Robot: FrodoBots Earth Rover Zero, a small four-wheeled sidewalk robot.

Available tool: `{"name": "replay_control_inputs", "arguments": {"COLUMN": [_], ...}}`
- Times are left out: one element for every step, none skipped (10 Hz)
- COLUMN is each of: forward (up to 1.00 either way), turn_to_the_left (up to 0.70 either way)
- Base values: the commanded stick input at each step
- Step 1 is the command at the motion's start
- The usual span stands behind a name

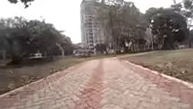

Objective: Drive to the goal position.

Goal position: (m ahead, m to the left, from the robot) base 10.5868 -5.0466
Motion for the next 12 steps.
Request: {"name": "replay_control_inputs", "arguments": {"forward": [0.70, 0.70, 0.70, 0.70, 0.70, 0.70, 0.70, 0.70, 0.70, 0.70, 0.70, 0.70], "turn_to_the_left": [0.00, 0.00, 0.00, 0.00, 0.00, 0.00, 0.00, 0.00, 0.00, 0.00, 0.00, 0.00]}}
